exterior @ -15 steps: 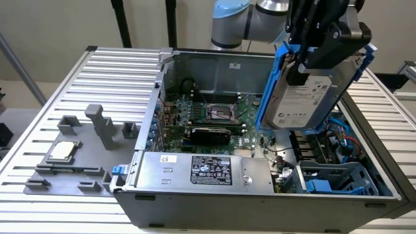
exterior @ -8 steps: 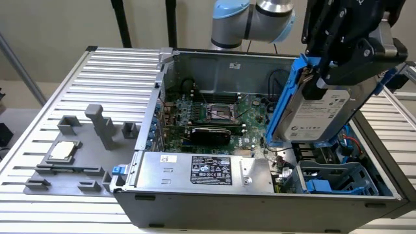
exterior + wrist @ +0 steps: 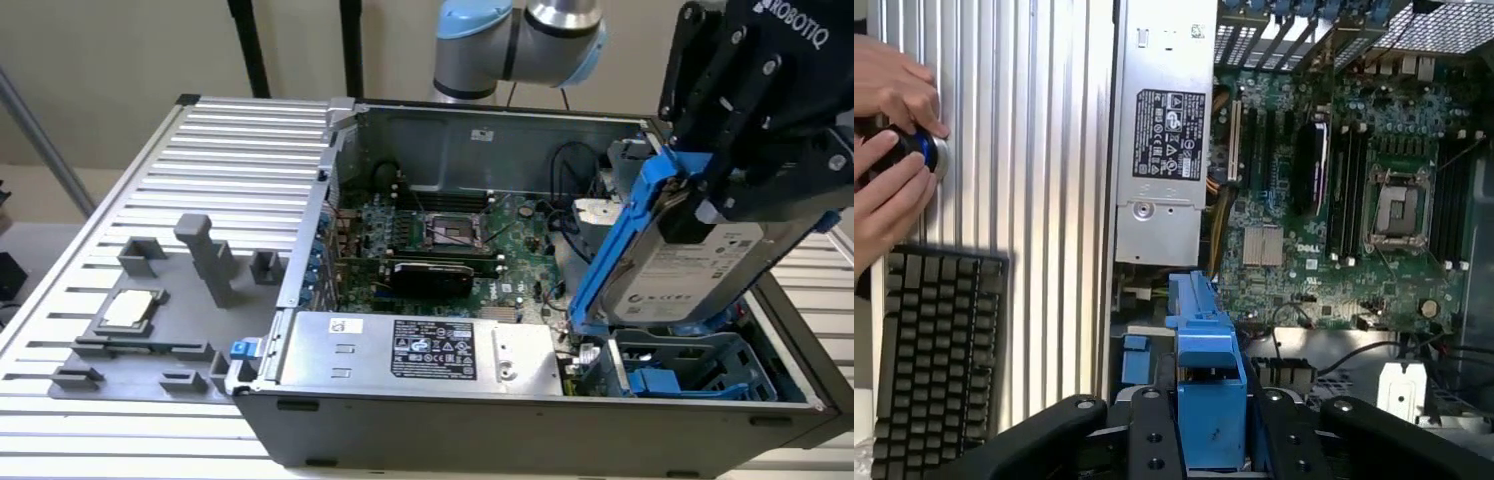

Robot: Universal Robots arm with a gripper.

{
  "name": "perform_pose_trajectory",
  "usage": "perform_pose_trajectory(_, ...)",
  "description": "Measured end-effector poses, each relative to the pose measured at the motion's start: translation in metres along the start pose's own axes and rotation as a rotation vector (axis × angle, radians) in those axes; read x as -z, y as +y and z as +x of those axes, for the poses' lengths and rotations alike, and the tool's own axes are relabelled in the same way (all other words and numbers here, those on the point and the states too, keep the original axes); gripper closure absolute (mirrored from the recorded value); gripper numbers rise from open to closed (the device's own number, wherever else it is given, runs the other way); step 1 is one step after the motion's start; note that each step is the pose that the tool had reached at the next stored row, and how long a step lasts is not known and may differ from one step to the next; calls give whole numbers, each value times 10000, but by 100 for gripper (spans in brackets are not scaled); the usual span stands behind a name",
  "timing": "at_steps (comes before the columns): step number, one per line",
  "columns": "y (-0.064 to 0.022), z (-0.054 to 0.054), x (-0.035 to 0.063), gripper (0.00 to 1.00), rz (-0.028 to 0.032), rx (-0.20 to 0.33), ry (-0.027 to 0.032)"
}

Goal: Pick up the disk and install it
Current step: 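Pick up the disk, then insert the disk into the insertion slot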

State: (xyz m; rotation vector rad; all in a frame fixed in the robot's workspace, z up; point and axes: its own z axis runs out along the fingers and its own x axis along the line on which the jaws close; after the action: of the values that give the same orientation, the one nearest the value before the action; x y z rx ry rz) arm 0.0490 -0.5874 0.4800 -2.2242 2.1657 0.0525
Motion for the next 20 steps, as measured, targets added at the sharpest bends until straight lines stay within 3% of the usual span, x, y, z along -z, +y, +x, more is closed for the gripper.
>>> perform_pose_trajectory(5,-215,59,-50,100,-3,0,-1)
perform_pose_trajectory(7,-433,78,-99,100,-3,0,1)
perform_pose_trajectory(11,-611,91,-147,100,-7,1,-1)
perform_pose_trajectory(20,-641,95,-159,100,-14,0,-1)
